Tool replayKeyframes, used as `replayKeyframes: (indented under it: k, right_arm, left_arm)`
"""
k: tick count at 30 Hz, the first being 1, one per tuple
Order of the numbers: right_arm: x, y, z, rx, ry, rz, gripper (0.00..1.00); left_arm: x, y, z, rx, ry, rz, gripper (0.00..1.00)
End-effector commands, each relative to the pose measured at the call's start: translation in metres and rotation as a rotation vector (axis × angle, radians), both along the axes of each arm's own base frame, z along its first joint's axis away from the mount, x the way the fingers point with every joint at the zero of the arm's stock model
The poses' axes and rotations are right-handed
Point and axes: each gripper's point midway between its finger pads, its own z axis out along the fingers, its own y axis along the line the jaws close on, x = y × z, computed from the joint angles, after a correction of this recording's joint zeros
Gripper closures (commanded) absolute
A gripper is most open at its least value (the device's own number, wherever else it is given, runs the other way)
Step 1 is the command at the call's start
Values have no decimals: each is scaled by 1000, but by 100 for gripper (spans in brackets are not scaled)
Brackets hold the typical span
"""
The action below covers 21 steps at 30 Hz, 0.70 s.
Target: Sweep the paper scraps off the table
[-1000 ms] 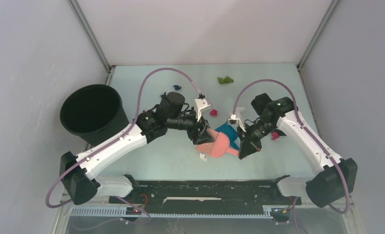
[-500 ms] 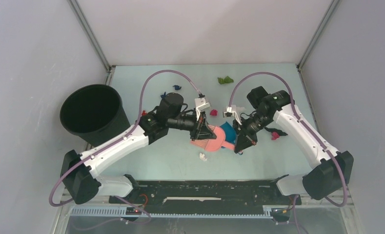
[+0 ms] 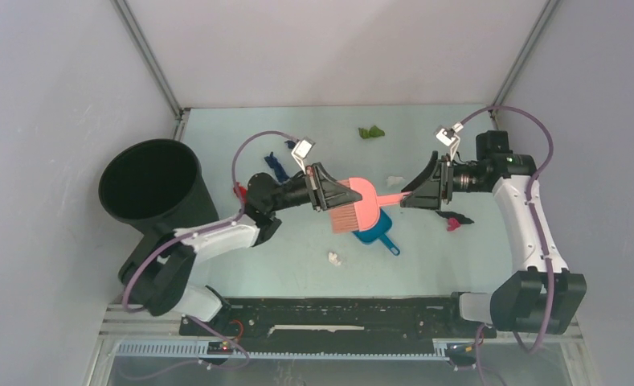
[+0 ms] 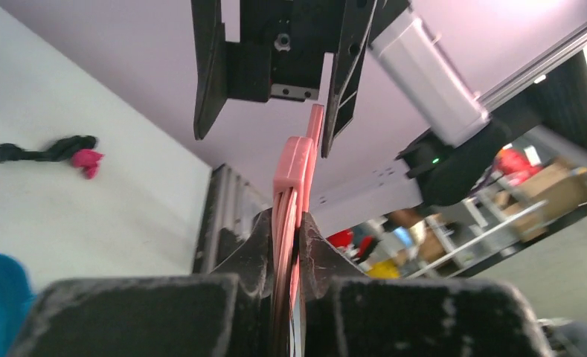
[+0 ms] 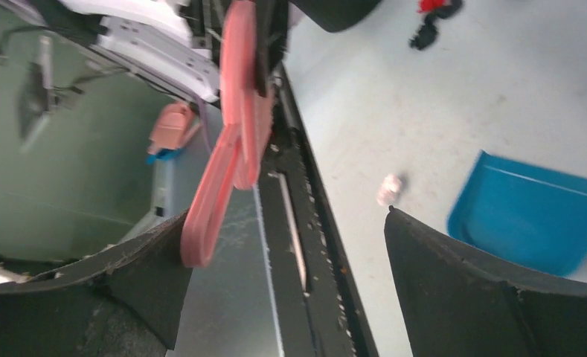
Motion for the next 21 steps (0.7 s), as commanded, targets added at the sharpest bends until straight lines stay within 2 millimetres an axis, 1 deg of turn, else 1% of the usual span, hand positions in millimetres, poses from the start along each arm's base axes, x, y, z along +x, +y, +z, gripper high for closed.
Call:
replayKeyframes:
  k: [1, 4, 8, 12, 14, 17, 21]
  right_arm:
    - [-5, 12, 31, 209, 46, 88, 0]
    - [-9, 15, 31, 225, 54, 107, 1]
    - [-12, 16, 35, 231, 58, 110, 6]
    - [-4, 14, 36, 174, 88, 70, 13]
    - [6, 13, 33, 126, 108, 18, 13]
    - [15, 13, 33, 93, 150, -50, 14]
    - [15, 17, 38, 89, 183, -69, 14]
  left_arm:
    - [-6, 12, 57, -289, 75, -80, 100]
    - [-3, 13, 53, -291, 97, -59, 100]
    - [1, 11, 50, -273, 100, -54, 100]
    - [10, 6, 37, -225, 133, -33, 100]
    - [16, 2, 25, -170, 161, -11, 100]
    - [19, 0, 18, -121, 156, 7, 100]
    - [23, -1, 11, -70, 142, 39, 100]
